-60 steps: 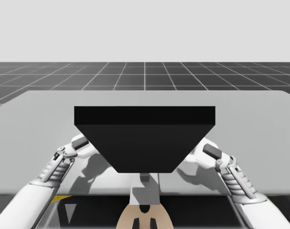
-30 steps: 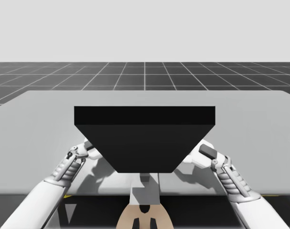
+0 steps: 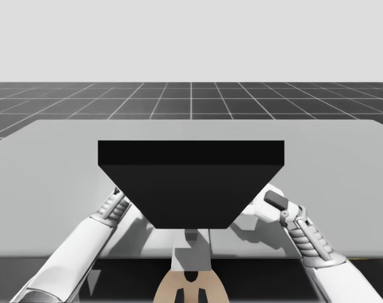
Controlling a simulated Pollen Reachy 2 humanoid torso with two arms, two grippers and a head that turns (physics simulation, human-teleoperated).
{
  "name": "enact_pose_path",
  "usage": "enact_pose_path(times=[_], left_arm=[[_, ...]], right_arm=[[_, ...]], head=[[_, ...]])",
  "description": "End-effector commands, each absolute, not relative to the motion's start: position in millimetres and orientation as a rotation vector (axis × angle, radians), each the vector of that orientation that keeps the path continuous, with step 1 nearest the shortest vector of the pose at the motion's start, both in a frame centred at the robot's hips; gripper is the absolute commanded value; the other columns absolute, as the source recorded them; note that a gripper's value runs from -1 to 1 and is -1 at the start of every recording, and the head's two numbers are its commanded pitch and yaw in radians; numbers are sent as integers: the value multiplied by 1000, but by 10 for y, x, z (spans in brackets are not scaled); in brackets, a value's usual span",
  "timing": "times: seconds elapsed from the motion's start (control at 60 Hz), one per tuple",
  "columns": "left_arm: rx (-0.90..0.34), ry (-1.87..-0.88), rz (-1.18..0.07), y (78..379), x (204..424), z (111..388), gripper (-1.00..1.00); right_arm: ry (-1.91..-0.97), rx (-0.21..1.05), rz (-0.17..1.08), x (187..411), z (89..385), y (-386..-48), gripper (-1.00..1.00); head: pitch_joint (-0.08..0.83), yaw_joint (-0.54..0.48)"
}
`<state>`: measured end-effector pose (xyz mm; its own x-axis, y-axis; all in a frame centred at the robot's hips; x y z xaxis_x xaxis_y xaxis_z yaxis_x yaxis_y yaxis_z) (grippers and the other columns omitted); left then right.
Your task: Reach around the screen and pick up the object behind it.
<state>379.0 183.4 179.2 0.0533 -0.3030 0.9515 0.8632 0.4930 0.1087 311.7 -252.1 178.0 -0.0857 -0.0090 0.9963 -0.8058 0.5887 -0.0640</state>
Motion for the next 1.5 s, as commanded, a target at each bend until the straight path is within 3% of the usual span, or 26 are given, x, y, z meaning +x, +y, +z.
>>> enact_pose_path(times=[0.017,0.267,0.55,0.567,0.6,0.617,0.633,0.65,0.667,0.683,0.7,0.95,1.25,1.5], left_arm=[[-600,-1170,-1011,1665,3916,1750,-1000],[-638,-1132,-1063,1458,4151,1713,-1000],[-731,-1088,-1125,1186,4115,1604,-1000],[-742,-1077,-1131,1176,4103,1583,-795],[-740,-1073,-1137,1175,4096,1570,-676],[-742,-1070,-1138,1177,4092,1564,-491],[-748,-1062,-1143,1181,4083,1547,175],[-751,-1057,-1143,1183,4081,1541,386],[-750,-1056,-1145,1186,4078,1536,719],[-757,-1051,-1152,1201,4069,1525,898],[-761,-1048,-1151,1205,4066,1523,931],[-757,-1046,-1146,1313,4026,1524,1000],[-711,-1106,-1078,1660,4010,1689,1000],[-651,-1197,-1034,1981,4076,2075,1000]], right_arm=[[-1527,714,767,3116,1787,-2529,-1000],[-1523,703,771,3112,1775,-2509,-1000],[-1520,695,773,3109,1769,-2515,-1000],[-1521,695,774,3109,1770,-2517,-1000],[-1522,694,775,3108,1771,-2518,-1000],[-1523,694,775,3107,1772,-2518,-1000],[-1523,694,775,3106,1773,-2518,-1000],[-1523,694,775,3106,1773,-2518,-1000],[-1523,694,776,3105,1774,-2517,-1000],[-1524,694,777,3104,1774,-2517,-1000],[-1524,694,777,3105,1774,-2517,-1000],[-1522,691,775,3107,1771,-2507,-1000],[-1526,693,774,3101,1787,-2510,-1000],[-1526,690,768,3106,1795,-2506,-1000]], head=[[105,-52],[115,-71],[128,-75],[128,-77],[128,-79],[128,-79],[129,-80],[129,-80],[129,-80],[130,-79],[130,-78],[135,-67],[133,-56],[128,-49]])
